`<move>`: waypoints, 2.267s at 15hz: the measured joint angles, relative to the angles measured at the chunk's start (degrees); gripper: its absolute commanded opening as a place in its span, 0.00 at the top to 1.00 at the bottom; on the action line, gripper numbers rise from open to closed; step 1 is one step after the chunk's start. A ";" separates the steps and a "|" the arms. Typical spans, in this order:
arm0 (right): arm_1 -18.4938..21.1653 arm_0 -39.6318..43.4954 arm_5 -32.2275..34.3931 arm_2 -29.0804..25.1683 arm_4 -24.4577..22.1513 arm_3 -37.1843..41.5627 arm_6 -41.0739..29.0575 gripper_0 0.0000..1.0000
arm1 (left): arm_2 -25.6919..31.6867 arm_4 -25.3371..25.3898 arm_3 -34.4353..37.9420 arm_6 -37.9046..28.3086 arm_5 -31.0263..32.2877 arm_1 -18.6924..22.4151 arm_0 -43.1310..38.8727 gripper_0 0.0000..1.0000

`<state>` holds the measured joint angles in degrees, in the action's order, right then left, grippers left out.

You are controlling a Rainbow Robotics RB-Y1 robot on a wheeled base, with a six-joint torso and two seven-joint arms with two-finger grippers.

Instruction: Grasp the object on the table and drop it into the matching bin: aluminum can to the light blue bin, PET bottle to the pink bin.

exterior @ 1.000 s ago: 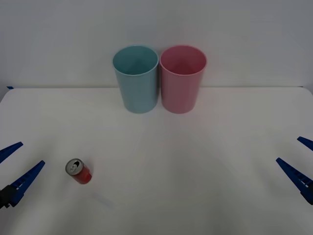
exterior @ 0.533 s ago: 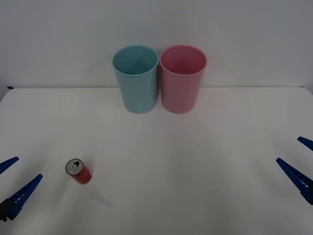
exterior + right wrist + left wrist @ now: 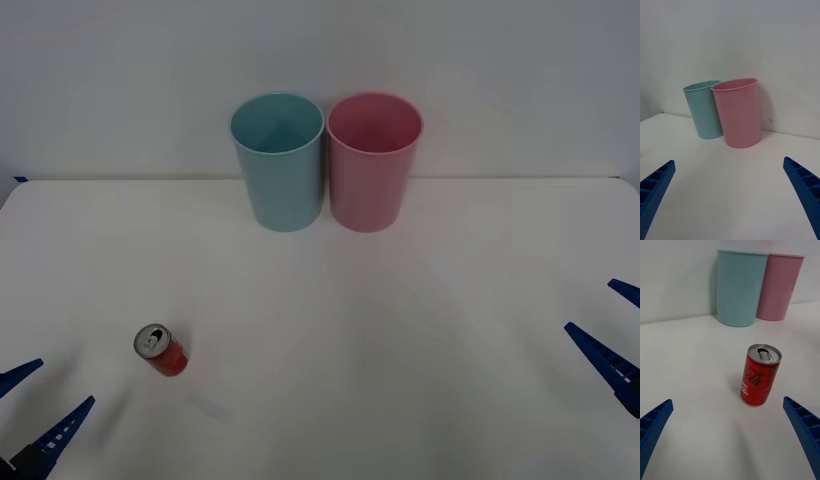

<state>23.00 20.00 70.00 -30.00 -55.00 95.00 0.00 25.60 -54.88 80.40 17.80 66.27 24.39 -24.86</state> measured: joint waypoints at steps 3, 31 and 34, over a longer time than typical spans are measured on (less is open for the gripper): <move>0.00 0.00 0.00 0.00 0.00 0.00 0.00 0.00 | -2.94 2.07 -5.48 4.49 0.01 1.06 2.09 0.00; 0.00 0.00 0.00 0.00 0.00 0.00 0.00 0.00 | -13.24 0.29 -11.50 14.92 -8.98 -7.51 14.25 0.00; 0.00 0.00 0.00 0.00 0.00 0.00 0.00 0.00 | -13.72 0.19 -14.23 15.39 -8.43 -7.60 16.91 0.00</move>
<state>23.00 20.00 70.00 -30.00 -55.00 95.00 0.00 11.89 -54.68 66.17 33.18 57.84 16.79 -7.96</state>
